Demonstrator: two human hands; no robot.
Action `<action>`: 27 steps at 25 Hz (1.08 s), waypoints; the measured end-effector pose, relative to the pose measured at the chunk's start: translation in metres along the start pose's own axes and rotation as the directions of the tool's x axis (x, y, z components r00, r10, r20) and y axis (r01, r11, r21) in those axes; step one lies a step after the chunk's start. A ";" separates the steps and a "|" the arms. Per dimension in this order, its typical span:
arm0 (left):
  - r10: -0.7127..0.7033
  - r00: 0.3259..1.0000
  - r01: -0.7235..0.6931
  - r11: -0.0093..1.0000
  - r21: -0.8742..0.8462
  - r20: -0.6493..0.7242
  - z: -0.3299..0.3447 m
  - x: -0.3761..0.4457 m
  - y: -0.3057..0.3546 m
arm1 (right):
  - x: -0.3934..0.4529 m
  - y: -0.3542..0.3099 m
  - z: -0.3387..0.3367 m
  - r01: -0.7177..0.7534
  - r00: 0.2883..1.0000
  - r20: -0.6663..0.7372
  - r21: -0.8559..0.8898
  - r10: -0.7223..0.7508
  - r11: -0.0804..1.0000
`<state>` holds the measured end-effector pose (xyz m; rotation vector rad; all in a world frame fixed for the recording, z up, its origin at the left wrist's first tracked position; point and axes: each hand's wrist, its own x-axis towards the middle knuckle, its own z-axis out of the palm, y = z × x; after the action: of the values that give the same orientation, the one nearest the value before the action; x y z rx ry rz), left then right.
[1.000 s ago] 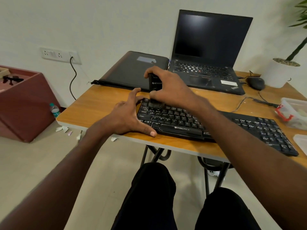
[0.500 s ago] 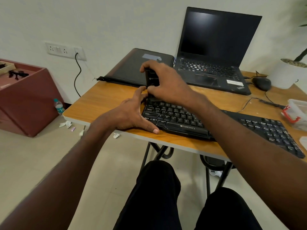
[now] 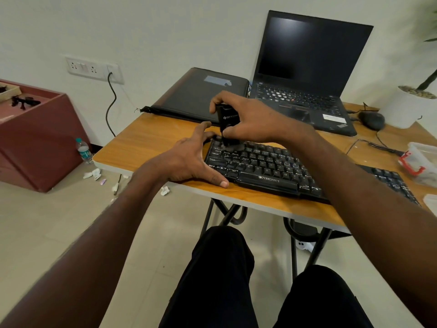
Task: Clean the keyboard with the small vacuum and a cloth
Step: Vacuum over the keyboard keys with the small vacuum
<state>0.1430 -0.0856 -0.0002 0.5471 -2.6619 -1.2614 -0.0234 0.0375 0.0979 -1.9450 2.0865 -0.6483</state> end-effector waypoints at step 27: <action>-0.004 1.000 0.004 1.000 -0.002 0.026 -0.002 -0.001 0.002 | -0.040 0.029 -0.005 -0.078 0.951 -0.296 0.060 0.092 0.995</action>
<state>0.1440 -0.0860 0.0024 0.5395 -2.6816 -1.2813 -0.0473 0.0790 0.0834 -1.8140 2.2874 -1.0185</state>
